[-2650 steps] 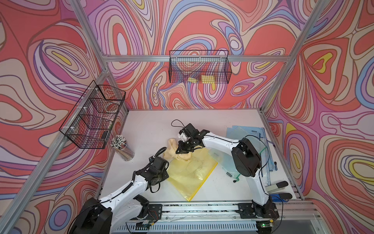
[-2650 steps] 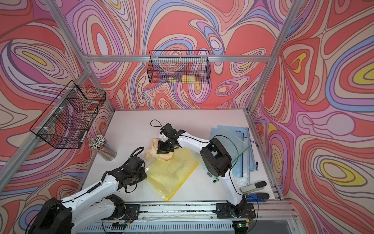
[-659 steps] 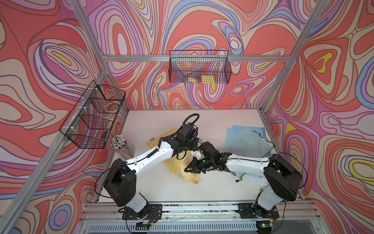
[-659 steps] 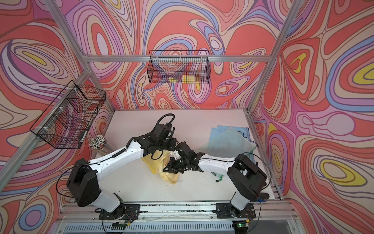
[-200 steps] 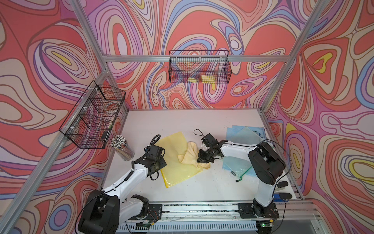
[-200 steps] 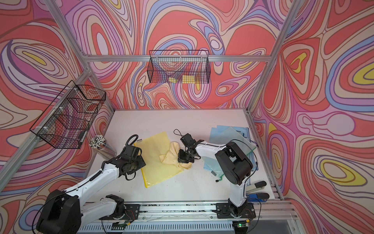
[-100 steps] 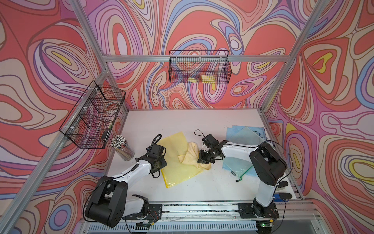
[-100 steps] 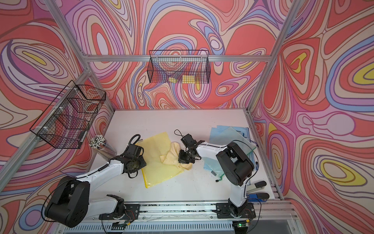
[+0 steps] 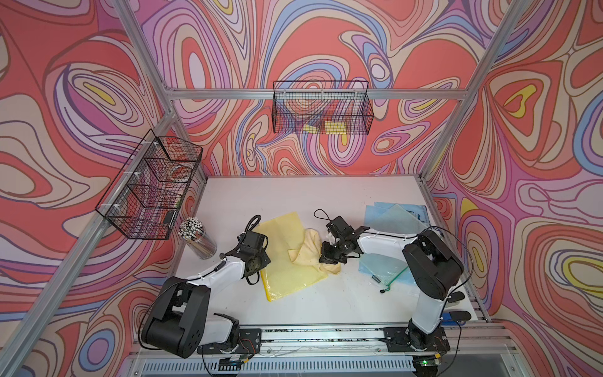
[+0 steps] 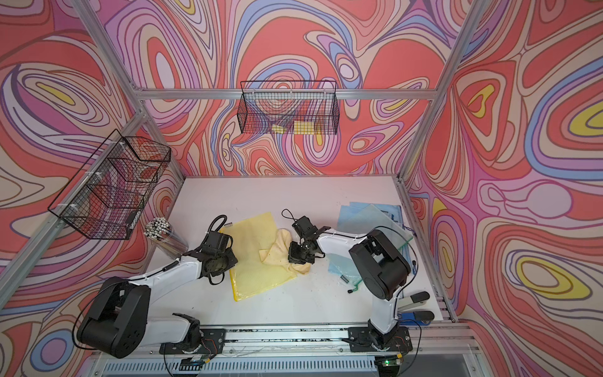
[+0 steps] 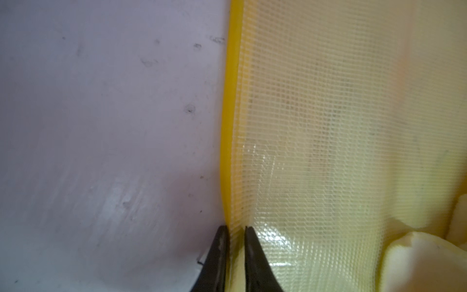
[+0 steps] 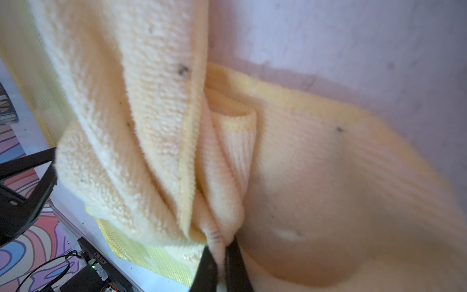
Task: Wipe the document bag
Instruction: Wipe the dirt from the document bag.
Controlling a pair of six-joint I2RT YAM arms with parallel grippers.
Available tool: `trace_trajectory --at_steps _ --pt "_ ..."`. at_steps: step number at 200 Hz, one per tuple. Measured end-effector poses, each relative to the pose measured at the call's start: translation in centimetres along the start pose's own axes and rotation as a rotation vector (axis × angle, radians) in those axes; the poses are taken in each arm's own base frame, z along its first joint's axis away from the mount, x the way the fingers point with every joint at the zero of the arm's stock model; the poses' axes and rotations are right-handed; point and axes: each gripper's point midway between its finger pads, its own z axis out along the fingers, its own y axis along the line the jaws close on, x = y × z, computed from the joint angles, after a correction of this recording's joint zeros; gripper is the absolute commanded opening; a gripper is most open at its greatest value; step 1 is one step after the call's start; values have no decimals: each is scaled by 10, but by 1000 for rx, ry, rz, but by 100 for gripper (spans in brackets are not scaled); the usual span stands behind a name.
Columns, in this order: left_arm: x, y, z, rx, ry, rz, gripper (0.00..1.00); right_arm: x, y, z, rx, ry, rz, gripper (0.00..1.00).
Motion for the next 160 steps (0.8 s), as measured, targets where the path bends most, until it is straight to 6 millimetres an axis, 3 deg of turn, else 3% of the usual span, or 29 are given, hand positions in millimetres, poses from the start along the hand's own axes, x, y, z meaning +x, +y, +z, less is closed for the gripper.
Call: trace_trajectory --at_steps 44,69,85,119,139,160 --pt "3 -5 0 25 17 0 0 2 -3 -6 19 -3 4 0" --pt "6 -10 0 57 38 6 0 0 4 -25 37 -23 -10 0" --pt "9 -17 0 93 56 7 0 -10 24 -45 2 -66 -39 0" --pt "16 -33 -1 180 93 11 0 -30 91 -80 -138 -162 -140 0" --pt "20 -42 -3 216 104 21 0 -30 119 -78 -205 -164 -186 0" --pt "25 -51 -5 250 117 36 0 -32 130 -53 -227 -131 -199 0"
